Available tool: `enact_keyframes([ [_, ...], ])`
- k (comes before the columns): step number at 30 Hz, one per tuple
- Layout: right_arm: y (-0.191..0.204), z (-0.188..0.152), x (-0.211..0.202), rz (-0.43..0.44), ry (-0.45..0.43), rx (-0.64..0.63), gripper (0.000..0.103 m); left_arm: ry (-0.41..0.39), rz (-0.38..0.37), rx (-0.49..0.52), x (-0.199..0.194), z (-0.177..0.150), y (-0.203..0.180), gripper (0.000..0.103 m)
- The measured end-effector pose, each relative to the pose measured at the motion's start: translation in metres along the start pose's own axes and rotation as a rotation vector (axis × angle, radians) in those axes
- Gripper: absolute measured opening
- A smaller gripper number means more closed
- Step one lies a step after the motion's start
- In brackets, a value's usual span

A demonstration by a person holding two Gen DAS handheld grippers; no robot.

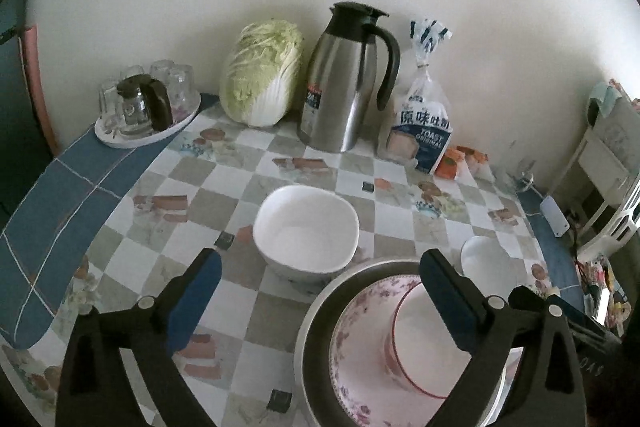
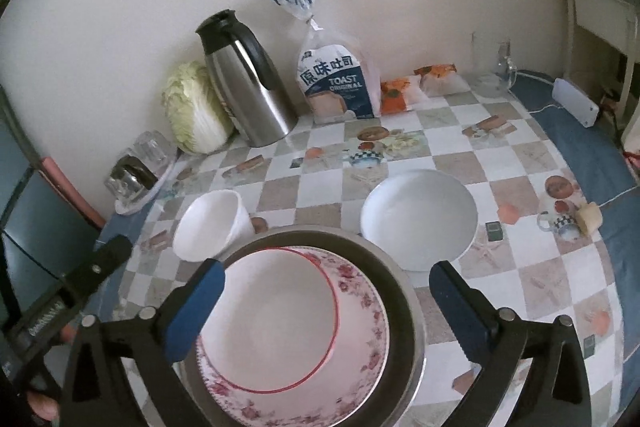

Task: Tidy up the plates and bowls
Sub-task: 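Raise both grippers away from the stacked basin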

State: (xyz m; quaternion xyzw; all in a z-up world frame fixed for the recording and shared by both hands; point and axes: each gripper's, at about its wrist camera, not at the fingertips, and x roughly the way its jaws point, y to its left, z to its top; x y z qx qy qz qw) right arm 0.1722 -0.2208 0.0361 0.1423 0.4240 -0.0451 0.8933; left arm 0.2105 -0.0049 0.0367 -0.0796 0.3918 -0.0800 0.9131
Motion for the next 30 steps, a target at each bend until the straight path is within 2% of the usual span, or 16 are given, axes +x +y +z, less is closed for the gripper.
enact_keyframes([
  [3,0.000,0.000,-0.002,-0.003,-0.018,-0.012,0.103,-0.017,-0.022,0.013,-0.003,0.000,-0.005,0.100],
  [6,0.003,0.004,-0.010,-0.047,-0.049,-0.020,0.103,-0.080,-0.032,0.047,-0.013,0.001,-0.012,0.100],
  [8,0.003,0.005,-0.015,-0.053,-0.073,-0.015,0.103,-0.125,-0.008,0.069,-0.021,0.001,-0.017,0.100],
  [10,0.004,0.006,-0.021,-0.084,-0.109,-0.016,0.103,-0.153,0.057,0.069,-0.025,0.000,-0.018,0.100],
  [12,0.008,0.006,-0.027,-0.125,-0.140,-0.034,0.103,-0.169,0.065,0.058,-0.027,0.000,-0.016,0.100],
  [16,0.013,0.004,-0.034,-0.209,-0.180,-0.058,0.103,-0.143,0.086,0.014,-0.025,0.002,-0.006,0.099],
  [21,0.013,0.003,-0.031,-0.154,-0.158,-0.044,0.103,-0.102,0.083,-0.027,-0.016,0.001,0.008,0.099],
  [24,0.016,0.001,-0.028,-0.154,-0.143,-0.042,0.103,-0.099,0.096,-0.057,-0.014,0.002,0.015,0.099],
  [30,0.018,0.010,-0.030,-0.171,-0.071,-0.007,0.103,-0.020,0.092,-0.219,-0.003,0.013,0.049,0.099],
])
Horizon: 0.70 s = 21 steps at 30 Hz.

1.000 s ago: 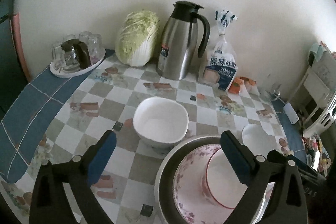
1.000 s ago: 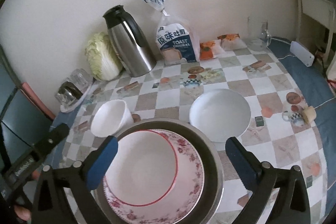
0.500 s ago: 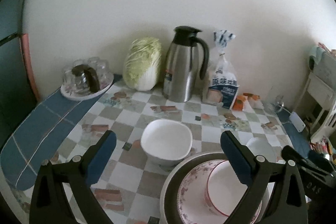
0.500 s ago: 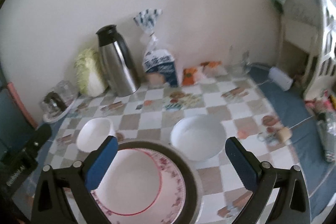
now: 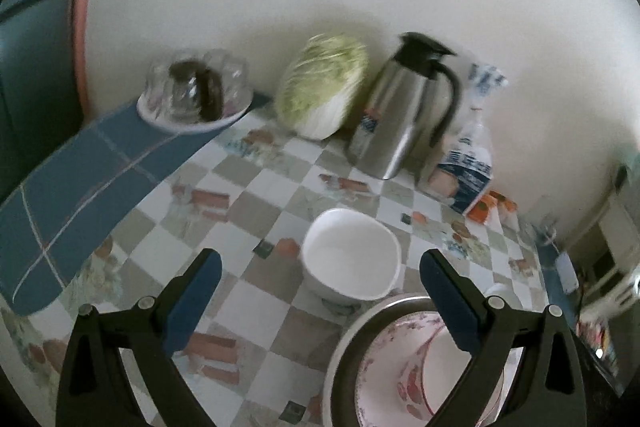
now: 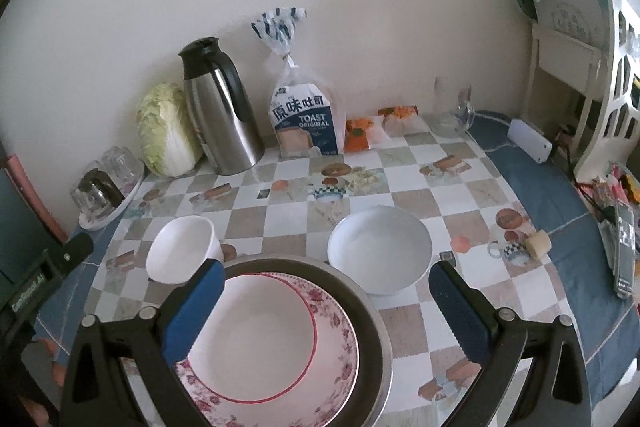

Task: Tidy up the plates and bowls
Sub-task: 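Raise both grippers away from the stacked basin, then move both grippers down toward the white square bowl's rim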

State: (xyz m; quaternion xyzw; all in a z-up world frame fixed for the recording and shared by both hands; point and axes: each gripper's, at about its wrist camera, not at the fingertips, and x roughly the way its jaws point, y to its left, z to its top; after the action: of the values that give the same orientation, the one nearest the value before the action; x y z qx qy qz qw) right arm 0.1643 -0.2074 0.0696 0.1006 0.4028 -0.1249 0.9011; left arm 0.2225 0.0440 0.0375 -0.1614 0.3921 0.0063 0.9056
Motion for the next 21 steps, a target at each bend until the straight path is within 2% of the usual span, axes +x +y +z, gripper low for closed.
enact_keyframes([
  [4,0.000,0.022,-0.011,-0.003,0.031,0.001,0.103,0.053,-0.016,-0.085,0.004,0.019,0.015,0.099],
  [7,0.005,0.043,-0.025,0.005,0.028,-0.017,0.103,0.028,-0.036,-0.075,-0.002,0.034,0.011,0.099],
  [12,0.024,0.078,-0.041,0.032,0.044,-0.081,0.103,-0.013,-0.006,-0.075,-0.005,0.053,0.004,0.099],
  [15,0.032,0.097,-0.044,0.068,0.090,-0.089,0.103,-0.005,0.015,-0.087,0.003,0.058,0.006,0.099],
  [18,0.035,0.113,-0.049,0.076,0.161,-0.072,0.102,0.038,0.035,-0.110,0.018,0.057,0.013,0.099],
  [21,0.040,0.124,-0.067,0.036,0.151,-0.129,0.102,0.074,0.016,-0.113,0.034,0.050,0.017,0.099],
])
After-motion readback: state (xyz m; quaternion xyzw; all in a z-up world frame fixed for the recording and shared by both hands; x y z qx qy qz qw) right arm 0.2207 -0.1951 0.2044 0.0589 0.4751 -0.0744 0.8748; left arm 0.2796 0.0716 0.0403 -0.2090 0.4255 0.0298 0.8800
